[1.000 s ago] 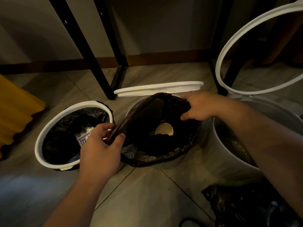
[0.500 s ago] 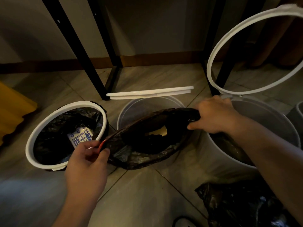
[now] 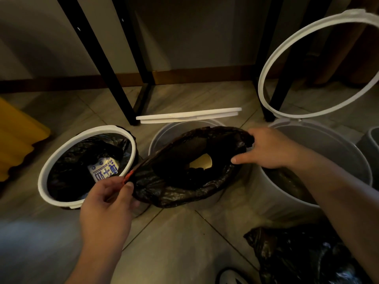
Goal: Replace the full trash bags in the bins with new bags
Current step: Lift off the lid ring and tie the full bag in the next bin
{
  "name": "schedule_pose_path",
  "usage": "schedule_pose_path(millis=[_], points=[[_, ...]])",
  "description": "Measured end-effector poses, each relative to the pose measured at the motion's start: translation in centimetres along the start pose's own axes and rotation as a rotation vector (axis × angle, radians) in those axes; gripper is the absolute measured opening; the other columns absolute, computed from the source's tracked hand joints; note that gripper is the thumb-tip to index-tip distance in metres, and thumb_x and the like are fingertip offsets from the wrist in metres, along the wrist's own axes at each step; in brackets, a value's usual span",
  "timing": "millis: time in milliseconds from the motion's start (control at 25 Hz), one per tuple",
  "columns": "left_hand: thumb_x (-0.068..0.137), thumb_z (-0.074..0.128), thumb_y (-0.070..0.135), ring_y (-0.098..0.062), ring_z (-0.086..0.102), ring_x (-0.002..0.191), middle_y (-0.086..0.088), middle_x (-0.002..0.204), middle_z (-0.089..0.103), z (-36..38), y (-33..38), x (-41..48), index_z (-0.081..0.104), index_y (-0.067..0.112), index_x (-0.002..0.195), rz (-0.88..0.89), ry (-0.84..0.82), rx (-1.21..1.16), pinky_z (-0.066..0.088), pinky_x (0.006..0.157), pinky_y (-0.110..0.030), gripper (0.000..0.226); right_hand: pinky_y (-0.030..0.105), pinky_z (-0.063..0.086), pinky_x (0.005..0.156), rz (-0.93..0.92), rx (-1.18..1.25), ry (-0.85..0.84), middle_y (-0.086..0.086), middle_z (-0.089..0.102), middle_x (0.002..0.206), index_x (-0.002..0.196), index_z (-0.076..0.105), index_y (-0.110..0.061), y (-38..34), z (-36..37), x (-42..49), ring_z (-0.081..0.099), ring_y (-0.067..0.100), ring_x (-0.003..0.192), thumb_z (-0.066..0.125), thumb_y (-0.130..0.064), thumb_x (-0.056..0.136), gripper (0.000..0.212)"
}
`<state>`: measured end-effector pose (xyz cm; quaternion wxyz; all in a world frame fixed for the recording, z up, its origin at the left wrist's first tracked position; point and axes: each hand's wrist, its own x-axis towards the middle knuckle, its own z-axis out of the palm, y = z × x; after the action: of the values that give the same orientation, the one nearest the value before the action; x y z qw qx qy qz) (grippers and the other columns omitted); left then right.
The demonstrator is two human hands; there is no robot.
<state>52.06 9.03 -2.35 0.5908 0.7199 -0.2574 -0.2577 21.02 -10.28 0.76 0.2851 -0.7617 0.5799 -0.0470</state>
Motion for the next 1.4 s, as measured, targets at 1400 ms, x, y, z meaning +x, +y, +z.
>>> schedule_pose_path(millis=[1400], points=[[0.099,0.057,-0.005,-0.017,0.063,0.065,-0.011,0.081,0.059,0.6,2.7,0.7,0.061,0.012,0.084,-0.117,0.068,-0.217,0.061,0.054,-0.026,0.023,0.024,0.048,0.042,0.229,0.741,0.205,0.010,0.070,0.095,0.112,0.065,-0.026,1.2,-0.6,-0.8,0.066,0.012,0.047,0.072,0.007,0.088,0.042]])
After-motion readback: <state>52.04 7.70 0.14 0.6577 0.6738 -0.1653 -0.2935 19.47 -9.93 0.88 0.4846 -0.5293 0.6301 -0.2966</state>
